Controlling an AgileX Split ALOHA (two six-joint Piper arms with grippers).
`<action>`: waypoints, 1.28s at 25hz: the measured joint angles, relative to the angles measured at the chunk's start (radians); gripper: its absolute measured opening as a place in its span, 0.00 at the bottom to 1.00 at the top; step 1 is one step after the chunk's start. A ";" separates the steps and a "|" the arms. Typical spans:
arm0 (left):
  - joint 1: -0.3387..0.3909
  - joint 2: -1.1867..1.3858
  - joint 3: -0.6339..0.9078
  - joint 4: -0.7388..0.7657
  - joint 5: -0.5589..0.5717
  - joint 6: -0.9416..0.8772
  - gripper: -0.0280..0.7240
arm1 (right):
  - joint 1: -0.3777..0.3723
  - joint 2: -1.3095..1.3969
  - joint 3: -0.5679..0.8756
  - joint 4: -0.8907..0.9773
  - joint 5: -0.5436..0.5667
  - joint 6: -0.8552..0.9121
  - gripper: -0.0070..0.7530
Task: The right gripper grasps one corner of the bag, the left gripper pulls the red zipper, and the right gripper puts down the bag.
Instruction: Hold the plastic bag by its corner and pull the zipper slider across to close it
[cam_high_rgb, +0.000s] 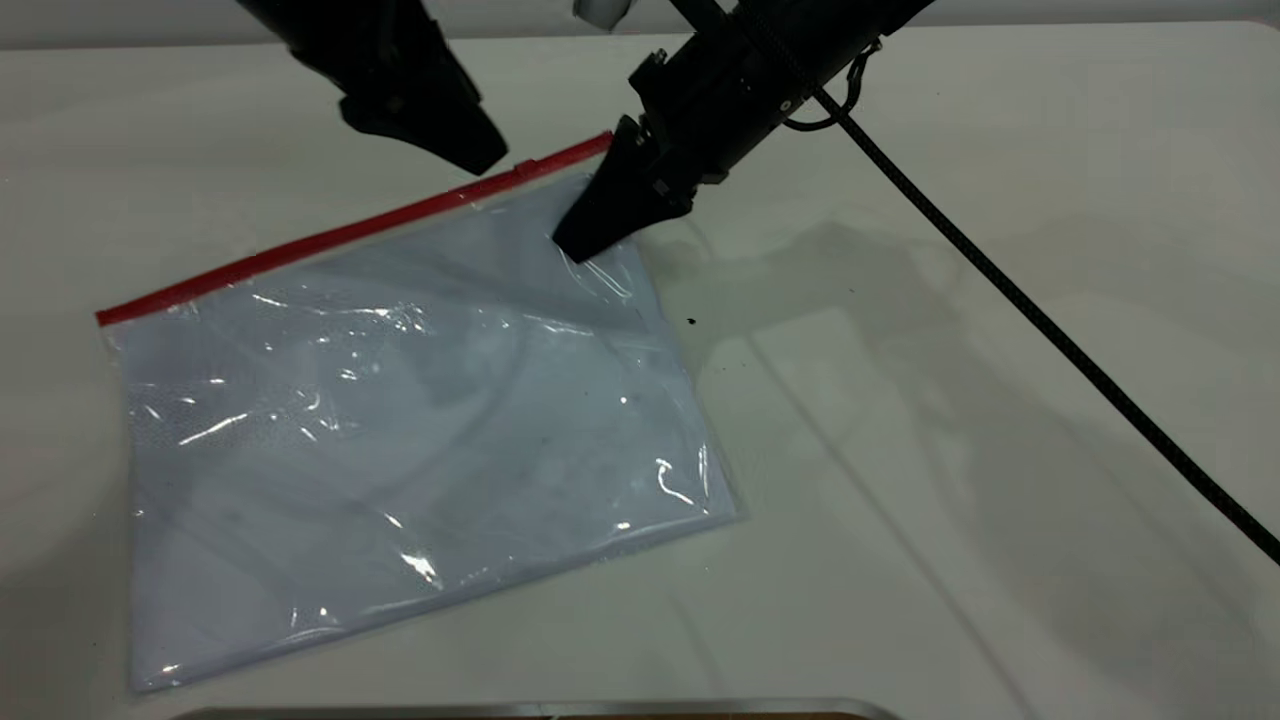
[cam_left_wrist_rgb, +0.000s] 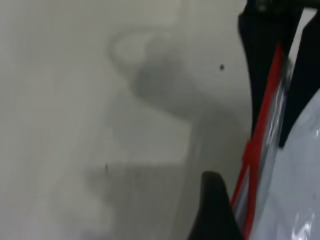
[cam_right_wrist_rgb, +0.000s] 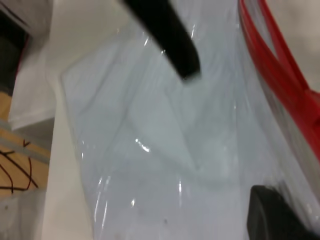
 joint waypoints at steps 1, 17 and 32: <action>-0.001 0.005 0.000 -0.032 -0.001 0.038 0.82 | 0.000 0.000 0.000 0.008 0.003 -0.008 0.05; -0.004 0.054 -0.001 -0.160 -0.013 0.174 0.58 | 0.000 0.001 0.000 0.050 0.068 -0.029 0.05; -0.004 0.054 -0.001 -0.159 0.018 0.178 0.10 | -0.008 0.002 0.000 0.058 0.098 -0.036 0.05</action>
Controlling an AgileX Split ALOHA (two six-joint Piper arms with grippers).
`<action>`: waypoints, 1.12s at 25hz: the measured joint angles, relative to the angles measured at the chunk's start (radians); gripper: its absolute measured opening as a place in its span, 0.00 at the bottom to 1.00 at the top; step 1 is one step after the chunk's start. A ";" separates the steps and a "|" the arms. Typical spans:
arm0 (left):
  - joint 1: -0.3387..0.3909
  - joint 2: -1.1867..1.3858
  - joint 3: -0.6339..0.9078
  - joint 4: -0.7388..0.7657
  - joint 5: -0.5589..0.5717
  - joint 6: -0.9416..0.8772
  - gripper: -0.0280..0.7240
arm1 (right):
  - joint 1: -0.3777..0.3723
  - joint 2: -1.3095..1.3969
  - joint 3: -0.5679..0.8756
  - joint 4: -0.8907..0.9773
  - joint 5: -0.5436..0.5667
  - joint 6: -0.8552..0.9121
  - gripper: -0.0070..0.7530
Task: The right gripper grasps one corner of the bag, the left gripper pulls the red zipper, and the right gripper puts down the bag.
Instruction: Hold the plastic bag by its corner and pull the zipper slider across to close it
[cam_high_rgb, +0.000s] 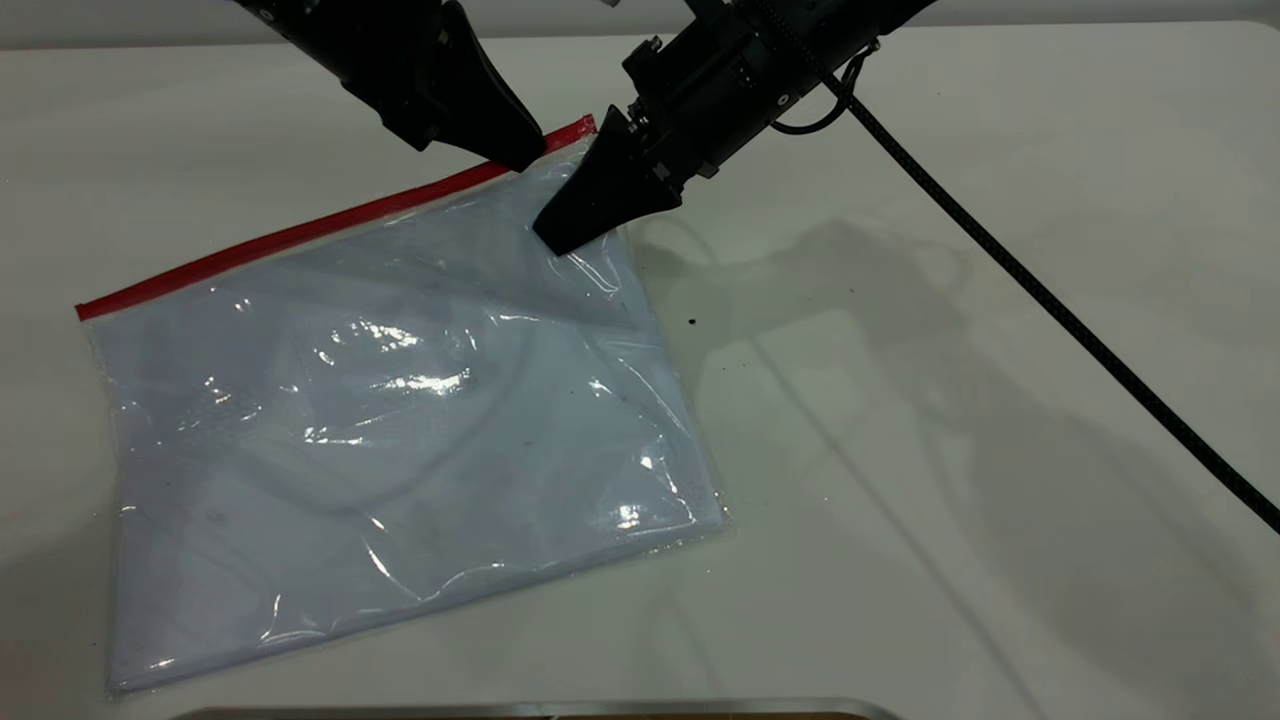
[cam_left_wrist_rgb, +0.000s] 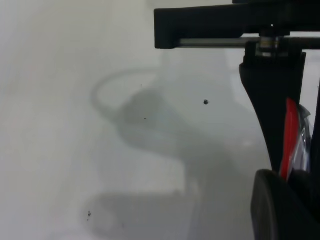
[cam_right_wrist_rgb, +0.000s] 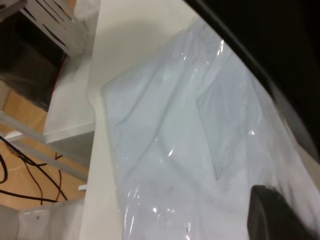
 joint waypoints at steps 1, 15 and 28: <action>0.000 0.000 0.000 -0.001 0.000 0.000 0.10 | -0.004 0.000 0.000 0.003 0.007 0.000 0.05; 0.014 0.000 -0.010 0.144 -0.038 -0.169 0.10 | -0.236 0.000 -0.086 -0.006 0.105 0.126 0.06; 0.080 0.000 -0.010 0.339 -0.015 -0.313 0.10 | -0.362 0.000 -0.090 -0.035 -0.069 0.274 0.07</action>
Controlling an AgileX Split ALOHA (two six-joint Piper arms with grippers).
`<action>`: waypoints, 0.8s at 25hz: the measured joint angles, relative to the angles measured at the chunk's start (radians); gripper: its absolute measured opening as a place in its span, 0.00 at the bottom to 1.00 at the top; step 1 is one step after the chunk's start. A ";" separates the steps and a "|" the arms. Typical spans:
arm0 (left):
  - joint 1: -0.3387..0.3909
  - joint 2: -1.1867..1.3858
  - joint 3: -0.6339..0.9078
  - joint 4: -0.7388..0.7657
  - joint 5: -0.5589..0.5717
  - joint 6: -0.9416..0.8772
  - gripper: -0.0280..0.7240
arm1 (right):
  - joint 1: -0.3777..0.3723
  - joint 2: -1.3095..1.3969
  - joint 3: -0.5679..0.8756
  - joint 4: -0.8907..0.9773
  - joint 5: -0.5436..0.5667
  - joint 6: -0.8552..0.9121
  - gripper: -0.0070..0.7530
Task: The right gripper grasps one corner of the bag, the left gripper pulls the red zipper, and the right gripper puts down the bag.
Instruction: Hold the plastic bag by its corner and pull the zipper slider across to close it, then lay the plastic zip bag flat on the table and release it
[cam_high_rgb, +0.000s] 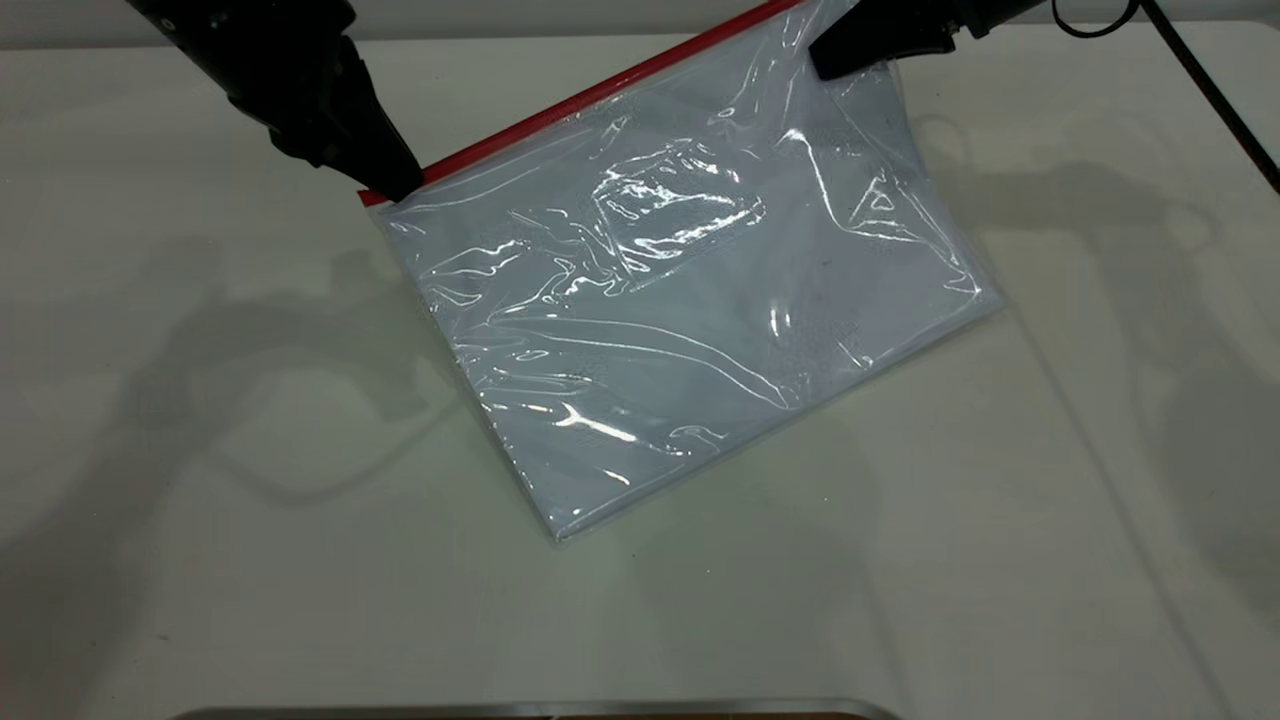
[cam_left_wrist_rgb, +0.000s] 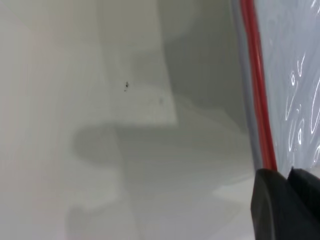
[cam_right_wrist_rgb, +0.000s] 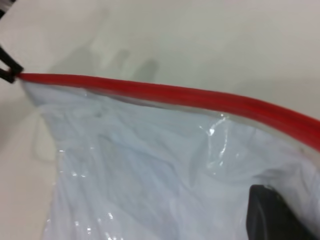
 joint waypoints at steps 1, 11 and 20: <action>0.000 0.000 0.000 -0.002 0.000 -0.001 0.10 | 0.002 0.000 0.000 -0.007 -0.011 0.007 0.08; 0.002 -0.003 0.001 0.016 0.004 -0.045 0.30 | -0.007 0.000 -0.012 -0.053 -0.129 0.038 0.59; 0.002 -0.174 0.001 0.074 0.003 -0.435 0.85 | -0.016 -0.072 -0.114 -0.238 -0.111 0.239 0.90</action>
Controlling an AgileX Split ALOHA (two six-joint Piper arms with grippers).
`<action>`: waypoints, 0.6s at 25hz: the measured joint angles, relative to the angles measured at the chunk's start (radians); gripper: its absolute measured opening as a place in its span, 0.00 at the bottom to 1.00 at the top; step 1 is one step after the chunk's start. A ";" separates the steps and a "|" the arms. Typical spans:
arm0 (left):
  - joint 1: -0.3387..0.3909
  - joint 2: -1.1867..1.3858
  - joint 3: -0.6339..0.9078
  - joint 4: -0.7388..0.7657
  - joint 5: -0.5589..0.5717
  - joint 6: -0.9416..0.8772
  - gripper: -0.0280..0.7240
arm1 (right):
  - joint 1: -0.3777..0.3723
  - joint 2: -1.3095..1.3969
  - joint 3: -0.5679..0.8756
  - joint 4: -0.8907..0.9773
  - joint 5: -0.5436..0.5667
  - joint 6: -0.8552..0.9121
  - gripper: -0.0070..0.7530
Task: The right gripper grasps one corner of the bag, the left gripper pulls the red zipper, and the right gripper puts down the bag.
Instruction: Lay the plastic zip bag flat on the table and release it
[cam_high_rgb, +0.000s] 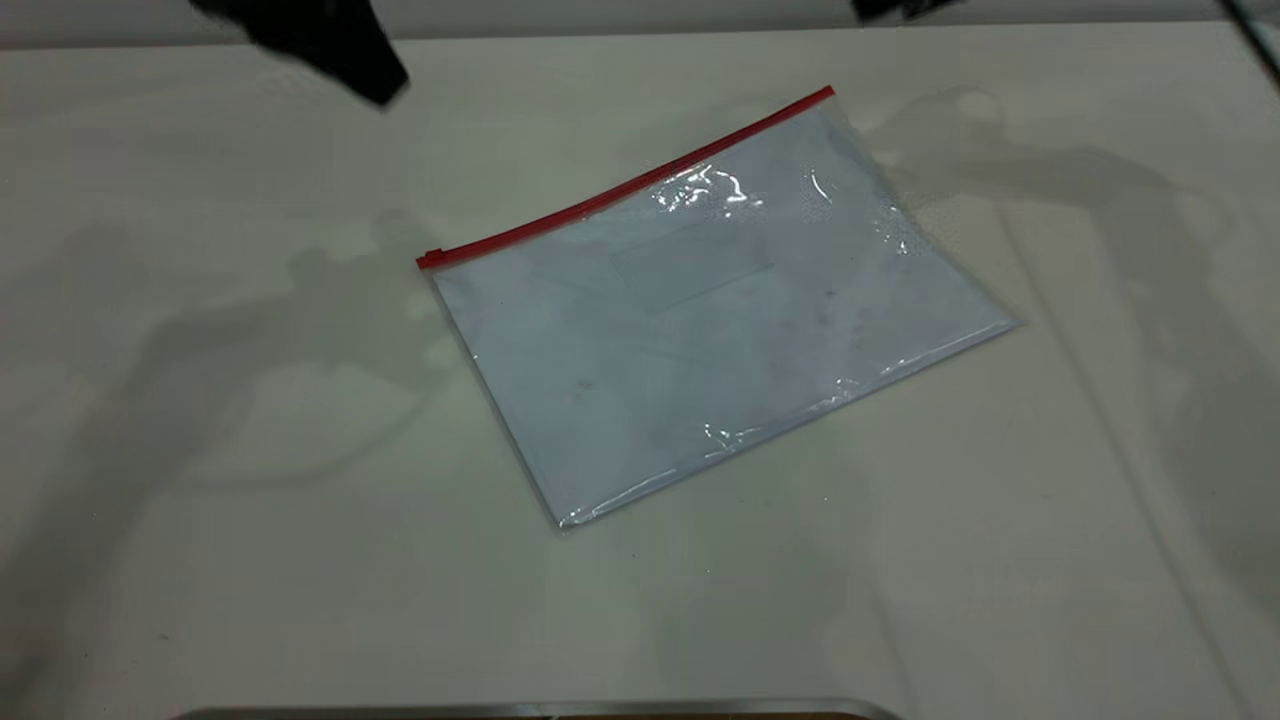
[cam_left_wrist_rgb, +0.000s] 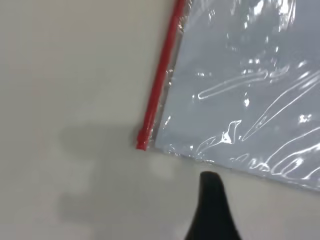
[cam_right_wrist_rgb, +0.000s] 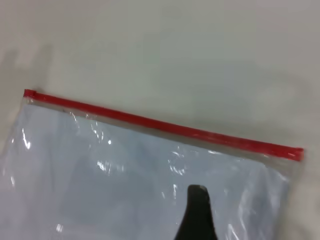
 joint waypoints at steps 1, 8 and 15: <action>0.000 -0.036 0.000 0.027 0.014 -0.055 0.86 | 0.000 -0.031 -0.011 -0.054 0.027 0.052 0.89; 0.000 -0.310 0.001 0.308 0.138 -0.496 0.85 | 0.000 -0.310 -0.052 -0.294 0.265 0.281 0.80; 0.000 -0.563 0.001 0.532 0.350 -0.821 0.82 | 0.000 -0.609 -0.053 -0.360 0.302 0.438 0.79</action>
